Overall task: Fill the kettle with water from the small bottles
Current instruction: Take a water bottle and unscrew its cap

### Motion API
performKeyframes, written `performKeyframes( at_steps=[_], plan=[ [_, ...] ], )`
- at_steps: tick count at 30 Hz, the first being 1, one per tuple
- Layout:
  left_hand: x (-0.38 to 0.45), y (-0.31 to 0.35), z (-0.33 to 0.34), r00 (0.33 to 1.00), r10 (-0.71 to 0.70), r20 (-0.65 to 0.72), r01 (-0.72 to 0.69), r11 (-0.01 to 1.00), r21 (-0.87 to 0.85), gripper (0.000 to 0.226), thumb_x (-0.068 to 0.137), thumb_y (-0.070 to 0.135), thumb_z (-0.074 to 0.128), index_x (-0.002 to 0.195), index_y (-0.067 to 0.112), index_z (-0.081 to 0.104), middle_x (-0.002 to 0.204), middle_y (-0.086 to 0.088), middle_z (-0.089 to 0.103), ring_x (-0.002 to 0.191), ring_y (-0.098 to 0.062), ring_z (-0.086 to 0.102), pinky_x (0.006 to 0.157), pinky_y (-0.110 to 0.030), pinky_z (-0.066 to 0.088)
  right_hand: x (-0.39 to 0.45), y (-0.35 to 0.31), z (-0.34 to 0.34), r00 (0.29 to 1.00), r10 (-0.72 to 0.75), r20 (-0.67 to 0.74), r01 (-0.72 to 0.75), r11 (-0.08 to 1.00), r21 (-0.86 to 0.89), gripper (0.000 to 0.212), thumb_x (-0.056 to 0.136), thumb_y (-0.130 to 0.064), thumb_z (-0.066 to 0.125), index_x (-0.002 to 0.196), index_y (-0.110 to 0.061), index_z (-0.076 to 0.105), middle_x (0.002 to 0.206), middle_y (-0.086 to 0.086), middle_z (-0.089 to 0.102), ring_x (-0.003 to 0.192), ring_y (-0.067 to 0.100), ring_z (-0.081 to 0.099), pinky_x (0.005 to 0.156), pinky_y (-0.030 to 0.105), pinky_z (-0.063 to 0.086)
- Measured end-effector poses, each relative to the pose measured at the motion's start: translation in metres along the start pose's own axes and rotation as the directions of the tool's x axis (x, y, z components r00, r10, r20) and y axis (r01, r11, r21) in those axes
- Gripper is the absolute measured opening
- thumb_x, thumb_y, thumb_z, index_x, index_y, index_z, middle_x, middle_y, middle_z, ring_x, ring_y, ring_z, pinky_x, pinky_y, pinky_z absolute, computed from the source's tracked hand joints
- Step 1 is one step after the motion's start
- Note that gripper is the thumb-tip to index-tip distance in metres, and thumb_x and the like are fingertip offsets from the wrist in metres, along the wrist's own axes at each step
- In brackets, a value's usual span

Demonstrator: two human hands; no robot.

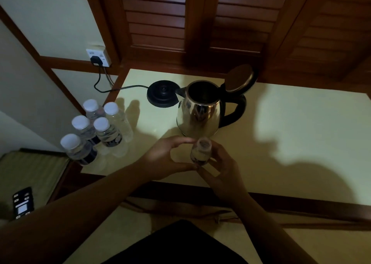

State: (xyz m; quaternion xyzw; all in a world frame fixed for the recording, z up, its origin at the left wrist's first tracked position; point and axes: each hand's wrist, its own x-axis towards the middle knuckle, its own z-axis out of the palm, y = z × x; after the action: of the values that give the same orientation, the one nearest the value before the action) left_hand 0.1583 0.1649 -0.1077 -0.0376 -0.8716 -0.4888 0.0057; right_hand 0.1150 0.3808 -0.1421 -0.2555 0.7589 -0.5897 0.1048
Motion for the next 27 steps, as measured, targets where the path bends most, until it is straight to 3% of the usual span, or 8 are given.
performKeyframes(
  at_steps=[5, 9, 12, 15, 19, 23, 27],
  plan=[
    [-0.012, -0.031, -0.007, 0.999, 0.013, 0.044, -0.03, 0.913, 0.406, 0.067, 0.077, 0.049, 0.081, 0.136, 0.026, 0.063, 0.119, 0.007, 0.064, 0.108, -0.013, 0.059, 0.093, -0.03, 0.052, 0.001, -0.001, -0.002, 0.999, 0.021, -0.043, -0.022, 1.0, -0.022, 0.064, 0.091, -0.015, 0.084, 0.147, -0.028, 0.054, 0.134, -0.026, 0.067, 0.126, 0.0, 0.066, 0.1, 0.021, 0.056],
    [-0.017, -0.037, -0.003, 0.997, -0.036, 0.068, -0.009, 0.828, 0.56, 0.055, 0.083, 0.048, 0.076, 0.133, 0.031, 0.065, 0.12, 0.007, 0.064, 0.105, -0.016, 0.057, 0.093, -0.034, 0.051, 0.0, 0.001, -0.002, 0.998, 0.045, -0.042, -0.046, 0.999, -0.004, 0.066, 0.091, -0.014, 0.084, 0.146, -0.033, 0.053, 0.134, -0.025, 0.068, 0.128, 0.001, 0.065, 0.102, 0.02, 0.054],
    [-0.018, -0.035, -0.001, 0.999, 0.0, 0.048, -0.025, 0.845, 0.535, 0.04, 0.085, 0.041, 0.076, 0.123, 0.026, 0.073, 0.115, 0.004, 0.066, 0.103, -0.016, 0.058, 0.092, -0.037, 0.052, -0.001, 0.003, -0.002, 0.998, 0.049, -0.046, -0.05, 0.999, -0.014, 0.067, 0.09, -0.015, 0.085, 0.147, -0.03, 0.053, 0.134, -0.024, 0.068, 0.128, 0.001, 0.065, 0.103, 0.021, 0.055],
    [-0.013, -0.019, -0.006, 0.981, 0.156, -0.114, -0.097, 0.908, 0.408, 0.035, 0.085, 0.033, 0.078, 0.116, 0.017, 0.076, 0.104, 0.0, 0.069, 0.094, -0.01, 0.06, 0.083, -0.03, 0.055, -0.002, 0.003, -0.004, 0.998, 0.045, -0.045, -0.047, 0.999, -0.027, 0.067, 0.091, -0.015, 0.085, 0.147, -0.031, 0.052, 0.134, -0.029, 0.067, 0.127, -0.001, 0.065, 0.102, 0.021, 0.055],
    [0.004, 0.034, -0.02, 0.934, 0.24, -0.265, -0.179, 0.955, 0.235, 0.031, 0.088, 0.024, 0.079, 0.118, 0.017, 0.075, 0.104, 0.001, 0.068, 0.093, -0.01, 0.062, 0.078, -0.02, 0.049, -0.004, 0.006, -0.005, 0.997, 0.042, -0.058, -0.043, 0.999, -0.015, 0.068, 0.09, -0.014, 0.085, 0.146, -0.033, 0.052, 0.136, -0.027, 0.066, 0.127, -0.001, 0.065, 0.1, 0.019, 0.055],
    [0.014, 0.066, -0.017, 0.952, 0.287, -0.106, -0.249, 0.928, 0.276, 0.036, 0.091, 0.033, 0.071, 0.123, 0.016, 0.073, 0.112, 0.004, 0.066, 0.103, -0.006, 0.061, 0.085, -0.016, 0.046, -0.005, 0.01, -0.007, 0.998, 0.022, -0.061, -0.022, 1.0, 0.011, 0.067, 0.09, -0.012, 0.085, 0.149, -0.024, 0.053, 0.135, -0.023, 0.068, 0.126, 0.003, 0.067, 0.103, 0.024, 0.057],
    [0.021, 0.067, -0.013, 0.943, 0.327, 0.051, -0.325, 0.885, 0.332, 0.039, 0.094, 0.039, 0.064, 0.122, 0.014, 0.072, 0.11, -0.001, 0.064, 0.101, -0.013, 0.062, 0.083, -0.033, 0.053, -0.004, 0.007, -0.011, 0.999, -0.015, -0.033, 0.015, 1.0, -0.013, 0.068, 0.091, -0.011, 0.084, 0.146, -0.035, 0.051, 0.136, -0.032, 0.066, 0.127, 0.0, 0.066, 0.105, 0.021, 0.054]
  ],
)
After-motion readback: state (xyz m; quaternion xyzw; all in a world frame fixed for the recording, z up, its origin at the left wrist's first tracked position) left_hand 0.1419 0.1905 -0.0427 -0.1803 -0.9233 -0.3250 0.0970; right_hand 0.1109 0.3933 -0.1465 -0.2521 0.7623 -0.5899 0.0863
